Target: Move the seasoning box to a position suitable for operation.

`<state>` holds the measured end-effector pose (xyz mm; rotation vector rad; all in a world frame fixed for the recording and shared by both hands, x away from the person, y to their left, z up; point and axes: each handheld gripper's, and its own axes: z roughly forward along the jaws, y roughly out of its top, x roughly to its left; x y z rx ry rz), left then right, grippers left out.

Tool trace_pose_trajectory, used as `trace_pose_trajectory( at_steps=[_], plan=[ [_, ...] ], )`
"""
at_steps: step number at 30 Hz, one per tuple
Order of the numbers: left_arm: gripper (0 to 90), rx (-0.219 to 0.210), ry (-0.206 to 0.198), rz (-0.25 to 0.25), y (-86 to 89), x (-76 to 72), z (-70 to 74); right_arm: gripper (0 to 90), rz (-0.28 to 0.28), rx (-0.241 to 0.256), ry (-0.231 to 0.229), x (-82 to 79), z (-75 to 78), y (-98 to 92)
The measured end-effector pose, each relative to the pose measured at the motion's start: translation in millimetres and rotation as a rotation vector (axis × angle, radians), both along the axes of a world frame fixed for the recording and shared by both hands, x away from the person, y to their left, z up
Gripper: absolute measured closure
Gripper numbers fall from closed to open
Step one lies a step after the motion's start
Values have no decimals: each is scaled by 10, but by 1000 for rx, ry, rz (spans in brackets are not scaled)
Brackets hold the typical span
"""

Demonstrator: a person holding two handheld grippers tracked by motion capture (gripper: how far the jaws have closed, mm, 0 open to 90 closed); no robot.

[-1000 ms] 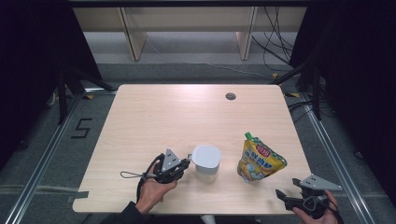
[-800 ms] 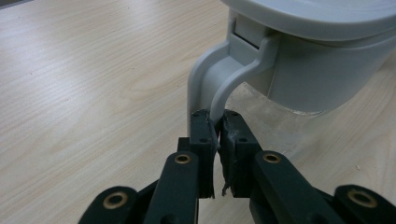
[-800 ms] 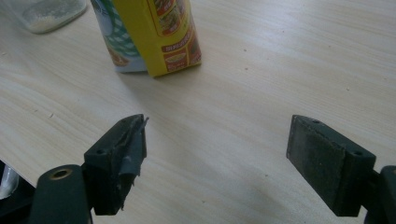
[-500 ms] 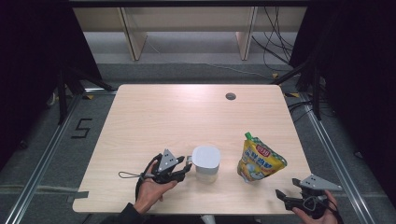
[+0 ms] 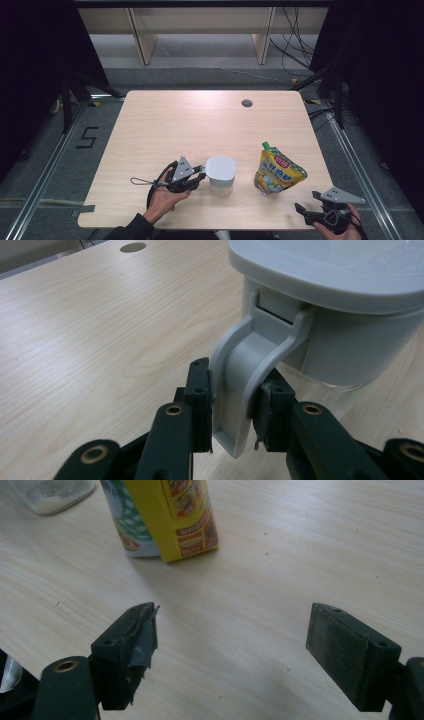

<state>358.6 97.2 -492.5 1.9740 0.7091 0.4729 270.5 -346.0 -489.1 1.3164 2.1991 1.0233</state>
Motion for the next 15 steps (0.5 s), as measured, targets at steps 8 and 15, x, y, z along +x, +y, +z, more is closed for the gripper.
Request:
trace_pose_trajectory(
  at_steps=[8,15],
  plan=[
    [706,17,-4,-15,31,-63,14,215,-3,3,-5,5,-7,-20],
    [703,8,21,-14,15,-189,20,215,1,26,13,21,-8,31]
  ],
)
